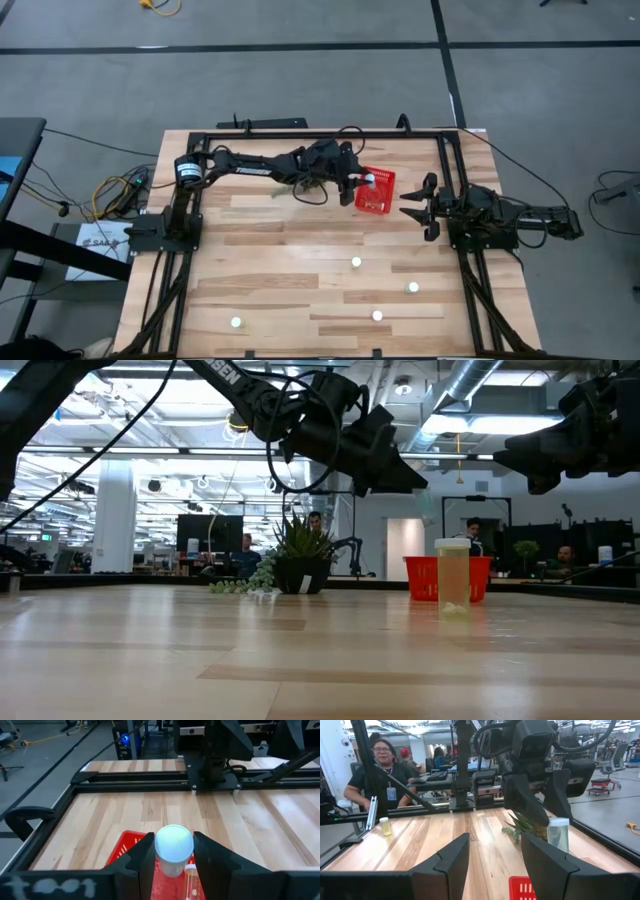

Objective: Pick and place pill bottles into a basket
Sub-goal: Put the top blue pill bottle into the red basket

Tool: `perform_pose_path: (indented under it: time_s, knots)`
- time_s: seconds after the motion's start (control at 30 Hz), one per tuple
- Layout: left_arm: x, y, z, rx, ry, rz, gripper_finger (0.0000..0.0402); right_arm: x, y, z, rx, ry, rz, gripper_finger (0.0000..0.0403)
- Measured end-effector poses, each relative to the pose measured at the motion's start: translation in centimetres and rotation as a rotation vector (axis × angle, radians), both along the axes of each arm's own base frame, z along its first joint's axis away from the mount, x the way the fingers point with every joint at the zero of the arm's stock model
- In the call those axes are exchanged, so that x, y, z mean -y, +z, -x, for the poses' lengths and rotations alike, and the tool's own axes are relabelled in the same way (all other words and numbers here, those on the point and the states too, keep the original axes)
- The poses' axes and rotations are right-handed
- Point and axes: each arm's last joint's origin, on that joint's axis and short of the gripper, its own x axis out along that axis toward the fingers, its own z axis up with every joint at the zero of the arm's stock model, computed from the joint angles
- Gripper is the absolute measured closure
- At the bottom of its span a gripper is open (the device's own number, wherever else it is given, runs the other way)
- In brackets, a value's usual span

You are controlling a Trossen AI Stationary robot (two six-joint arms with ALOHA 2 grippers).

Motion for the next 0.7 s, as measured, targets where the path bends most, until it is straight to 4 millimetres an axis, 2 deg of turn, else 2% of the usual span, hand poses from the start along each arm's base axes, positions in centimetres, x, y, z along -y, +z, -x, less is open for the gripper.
perform_pose_path:
  time_s: [0.33,0.6,0.7]
  knots:
    - [-0.10,0.08,-0.02,0.007,0.013,-0.026,0.0292,0.01,0.03,0.00,0.005,-0.002,-0.020,0.0230]
    - [-0.04,0.10,-0.03,0.010,-0.002,-0.022,0.0292,0.02,0.46,0.04,0.065,0.005,-0.326,0.0230]
    - [-0.04,0.12,-0.03,0.012,-0.002,-0.019,0.0292,0.02,0.64,0.06,0.080,0.008,-0.361,0.0230]
